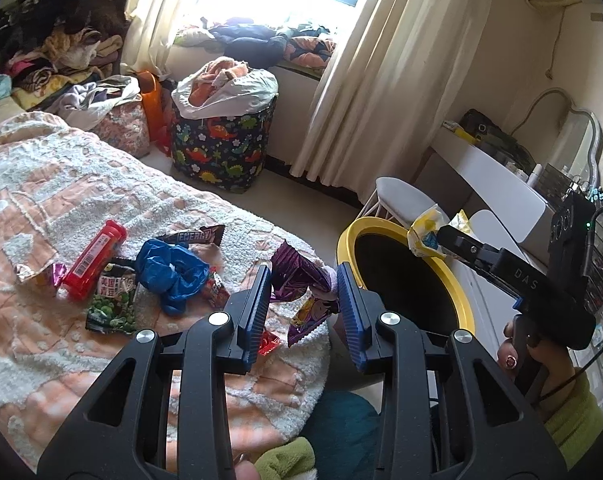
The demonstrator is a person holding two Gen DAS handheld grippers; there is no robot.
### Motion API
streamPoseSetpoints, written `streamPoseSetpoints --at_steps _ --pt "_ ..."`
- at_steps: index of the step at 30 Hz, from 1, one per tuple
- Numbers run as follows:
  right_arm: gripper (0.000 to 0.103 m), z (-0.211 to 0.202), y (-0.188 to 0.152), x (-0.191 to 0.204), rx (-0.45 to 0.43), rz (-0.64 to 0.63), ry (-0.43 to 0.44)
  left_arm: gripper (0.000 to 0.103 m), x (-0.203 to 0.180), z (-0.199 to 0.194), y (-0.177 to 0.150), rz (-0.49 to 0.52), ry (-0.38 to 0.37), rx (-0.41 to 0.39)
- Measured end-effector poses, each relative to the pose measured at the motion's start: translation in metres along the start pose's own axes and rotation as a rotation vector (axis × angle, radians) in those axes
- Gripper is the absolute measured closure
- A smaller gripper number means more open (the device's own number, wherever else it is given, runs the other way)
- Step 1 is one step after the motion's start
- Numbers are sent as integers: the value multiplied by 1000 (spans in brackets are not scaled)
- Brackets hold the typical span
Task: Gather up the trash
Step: 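Carry both held items over the yellow bin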
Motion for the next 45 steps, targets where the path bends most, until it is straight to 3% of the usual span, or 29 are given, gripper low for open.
streamPoseSetpoints --at_steps 23,45 --pt "47 -15 -2 -69 -32 100 -141 76 -55 26 -22 109 -74 59" --pt "47 -15 -16 -112 -10 165 -218 76 -93 64 -48 209 -114 127"
Point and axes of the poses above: each gripper's, at about its wrist camera, not at the fingertips, and z roughly the way its jaws point, x to its left, y to its top, the point moved 10 cm from there along z, roughly the way its jaws point, and after that the axes turned 10 degrees about -z, right-handed, at the moved point
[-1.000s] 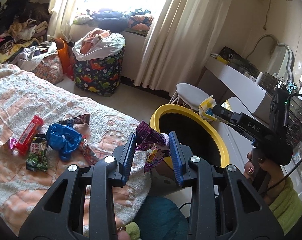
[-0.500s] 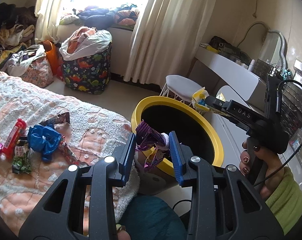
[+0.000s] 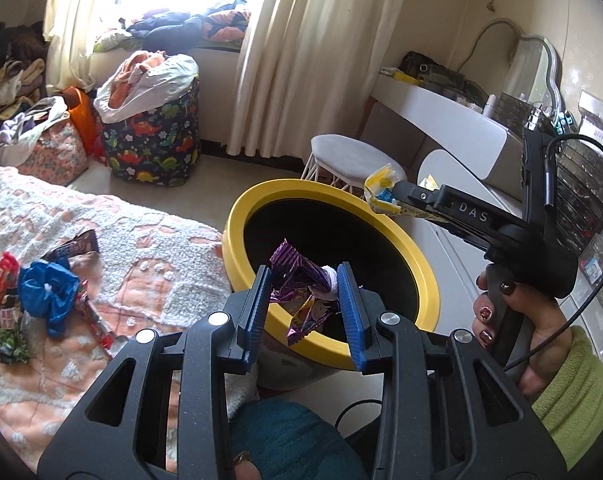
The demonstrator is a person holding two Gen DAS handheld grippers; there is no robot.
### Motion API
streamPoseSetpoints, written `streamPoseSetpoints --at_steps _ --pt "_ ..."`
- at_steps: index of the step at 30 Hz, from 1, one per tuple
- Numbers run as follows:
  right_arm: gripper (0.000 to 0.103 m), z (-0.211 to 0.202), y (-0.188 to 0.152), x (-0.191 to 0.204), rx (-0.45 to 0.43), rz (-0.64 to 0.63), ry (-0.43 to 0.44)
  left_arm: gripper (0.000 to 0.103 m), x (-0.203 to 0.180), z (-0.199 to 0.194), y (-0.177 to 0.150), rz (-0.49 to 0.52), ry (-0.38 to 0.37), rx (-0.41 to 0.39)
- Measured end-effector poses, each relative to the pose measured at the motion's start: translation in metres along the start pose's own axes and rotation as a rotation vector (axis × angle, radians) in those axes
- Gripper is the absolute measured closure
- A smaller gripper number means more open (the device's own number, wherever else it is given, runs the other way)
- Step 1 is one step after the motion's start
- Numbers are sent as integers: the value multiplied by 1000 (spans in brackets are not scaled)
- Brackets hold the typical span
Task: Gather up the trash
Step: 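Carry both held items over the yellow bin, then open both tools to drop the wrappers into the yellow bin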
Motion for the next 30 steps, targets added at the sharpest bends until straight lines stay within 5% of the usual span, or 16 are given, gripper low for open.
streamPoseSetpoints --at_steps 25,27,29,30 --pt "45 15 -12 -9 41 28 6 73 -1 55 -7 26 21 74" --pt "35 19 -15 -4 57 22 32 65 3 55 -6 19 23 69" --pt "21 20 -17 0 62 21 20 31 9 50 -5 6 41 48" --pt "20 20 -17 0 62 17 12 24 12 48 -5 -2 50 37"
Point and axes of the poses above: each gripper's, at about its wrist camera, not at the fingertips, and z roughly the way its jaws point, x to its left, y to its top, the point moved 10 cm from there along z, roughly the way its jaws point, and after that the axes turned 10 degrees about -z, right-handed, at the moved point
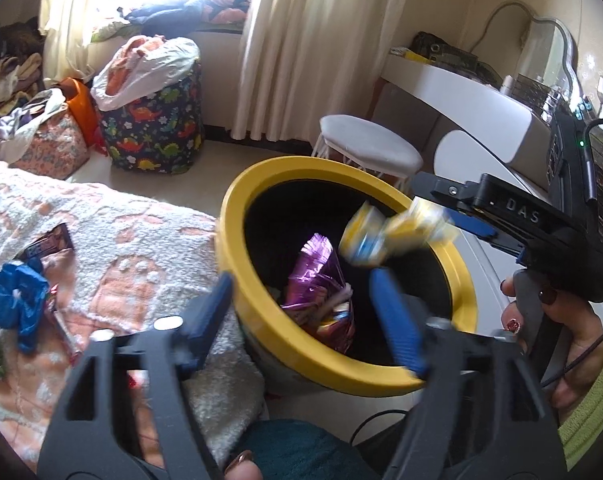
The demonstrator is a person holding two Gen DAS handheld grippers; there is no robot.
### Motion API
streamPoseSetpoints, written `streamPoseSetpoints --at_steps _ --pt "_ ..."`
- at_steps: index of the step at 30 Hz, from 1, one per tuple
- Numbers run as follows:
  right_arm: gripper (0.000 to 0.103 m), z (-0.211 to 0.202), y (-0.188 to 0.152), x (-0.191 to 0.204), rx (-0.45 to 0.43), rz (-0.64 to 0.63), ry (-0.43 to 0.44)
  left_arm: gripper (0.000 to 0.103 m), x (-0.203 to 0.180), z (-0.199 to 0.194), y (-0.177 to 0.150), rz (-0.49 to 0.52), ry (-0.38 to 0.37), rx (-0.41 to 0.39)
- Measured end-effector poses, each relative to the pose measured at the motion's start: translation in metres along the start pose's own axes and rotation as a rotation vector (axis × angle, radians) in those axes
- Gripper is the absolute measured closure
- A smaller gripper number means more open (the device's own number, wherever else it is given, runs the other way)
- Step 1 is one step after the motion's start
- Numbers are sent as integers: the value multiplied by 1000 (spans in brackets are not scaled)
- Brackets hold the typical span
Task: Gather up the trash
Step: 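Open both tools to drop the wrappers into the yellow bin, then move both open tools back over the remaining trash on the quilt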
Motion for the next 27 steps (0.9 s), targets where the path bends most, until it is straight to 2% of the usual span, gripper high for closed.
streamPoseSetpoints --at_steps 1,3,11,27 --pt "20 1 0 3 3 -4 -1 17 3 -3 0 -11 1 -9" --pt "19 3 -2 6 12 -10 -5 11 11 -10 1 -41 9 -22" --pt "16 -4 5 35 -23 -59 32 11 42 -42 9 -100 60 -99" --pt "15 -20 16 97 -74 -173 128 11 89 -85 23 -192 110 -179"
Point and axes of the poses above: each gripper's, at about its wrist camera, not at the fingertips, and z roughly the way its jaws point, x to its left, y to its top, the point moved 10 cm from there along z, roughly the way its jaws point, and after that the axes turned 10 degrees about -z, right-handed, at the moved point
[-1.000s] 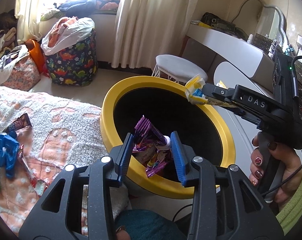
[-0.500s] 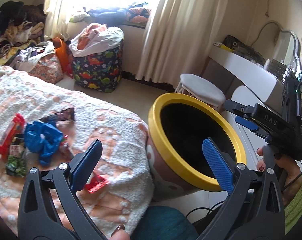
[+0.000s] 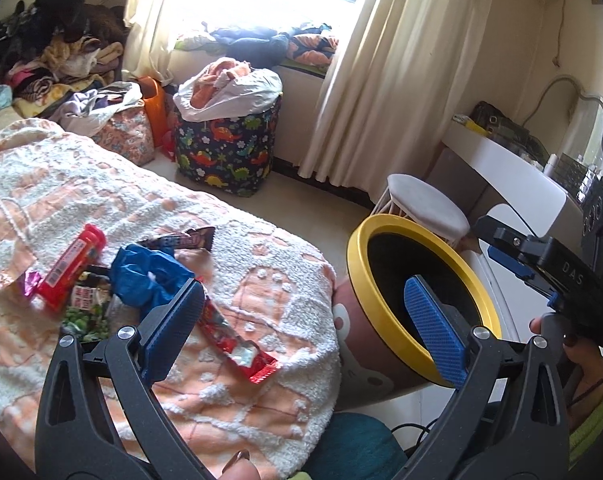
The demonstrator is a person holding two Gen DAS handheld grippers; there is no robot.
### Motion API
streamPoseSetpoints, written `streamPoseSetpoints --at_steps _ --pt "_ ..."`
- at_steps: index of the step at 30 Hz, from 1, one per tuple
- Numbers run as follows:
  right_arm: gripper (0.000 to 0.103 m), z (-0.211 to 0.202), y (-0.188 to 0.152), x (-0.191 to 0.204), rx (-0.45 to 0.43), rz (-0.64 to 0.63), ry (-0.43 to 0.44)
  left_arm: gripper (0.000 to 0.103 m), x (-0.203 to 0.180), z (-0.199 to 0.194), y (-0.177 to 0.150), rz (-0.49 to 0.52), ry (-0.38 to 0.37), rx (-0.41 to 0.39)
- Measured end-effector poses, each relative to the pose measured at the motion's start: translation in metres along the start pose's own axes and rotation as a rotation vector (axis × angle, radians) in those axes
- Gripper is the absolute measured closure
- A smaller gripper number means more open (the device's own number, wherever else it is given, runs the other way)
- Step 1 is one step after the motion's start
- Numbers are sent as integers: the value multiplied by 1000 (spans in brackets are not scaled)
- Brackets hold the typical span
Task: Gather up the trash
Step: 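Move both open tools back over the remaining trash on the quilt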
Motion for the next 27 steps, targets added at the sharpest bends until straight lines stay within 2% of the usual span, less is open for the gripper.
streamPoseSetpoints --at_steps 13,27 --pt "15 -1 2 47 0 -78 73 11 30 -19 17 -53 41 -55" --pt "15 2 -12 98 40 -172 153 11 68 -37 28 -109 90 -96"
Point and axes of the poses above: each gripper's, at about its wrist camera, not at the fingertips, and z roughly the way its jaws point, x to its left, y to its top, the point moved 10 cm from there along z, roughly the way its jaws point, and after that the axes turned 10 degrees about -z, right-handed, at the moved point
